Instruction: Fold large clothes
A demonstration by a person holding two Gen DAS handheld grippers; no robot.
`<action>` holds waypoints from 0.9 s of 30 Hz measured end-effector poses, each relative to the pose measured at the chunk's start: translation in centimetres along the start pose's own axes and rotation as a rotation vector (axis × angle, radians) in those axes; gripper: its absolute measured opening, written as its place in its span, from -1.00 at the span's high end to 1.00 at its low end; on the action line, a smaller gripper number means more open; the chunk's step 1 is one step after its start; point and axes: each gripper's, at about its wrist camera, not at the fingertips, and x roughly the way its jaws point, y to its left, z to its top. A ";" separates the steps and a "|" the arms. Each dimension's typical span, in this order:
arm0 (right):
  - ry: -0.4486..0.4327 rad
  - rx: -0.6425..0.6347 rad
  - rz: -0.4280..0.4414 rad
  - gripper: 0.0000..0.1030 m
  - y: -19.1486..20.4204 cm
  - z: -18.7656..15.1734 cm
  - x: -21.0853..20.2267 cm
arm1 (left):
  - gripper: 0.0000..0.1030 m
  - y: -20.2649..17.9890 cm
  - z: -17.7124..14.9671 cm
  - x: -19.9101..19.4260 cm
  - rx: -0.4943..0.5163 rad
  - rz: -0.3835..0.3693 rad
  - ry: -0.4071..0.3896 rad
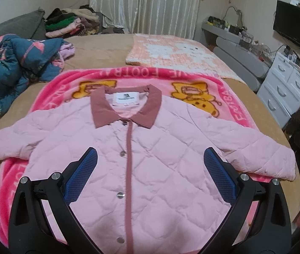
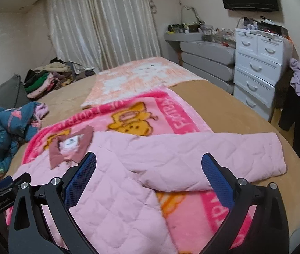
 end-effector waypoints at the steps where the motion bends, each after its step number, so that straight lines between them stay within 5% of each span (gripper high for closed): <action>1: 0.002 0.012 -0.014 -0.92 -0.5 0.0 0.4 | -0.82 -0.3 -0.1 0.4 0.003 0.001 0.005; 15: 0.079 0.234 -0.137 -0.92 -10.2 -1.7 5.8 | -0.82 -3.9 -2.1 7.9 0.020 -0.032 0.139; 27: 0.106 0.515 -0.220 -0.92 -19.7 -4.2 7.6 | -0.82 -8.1 -1.7 10.1 0.094 -0.034 0.166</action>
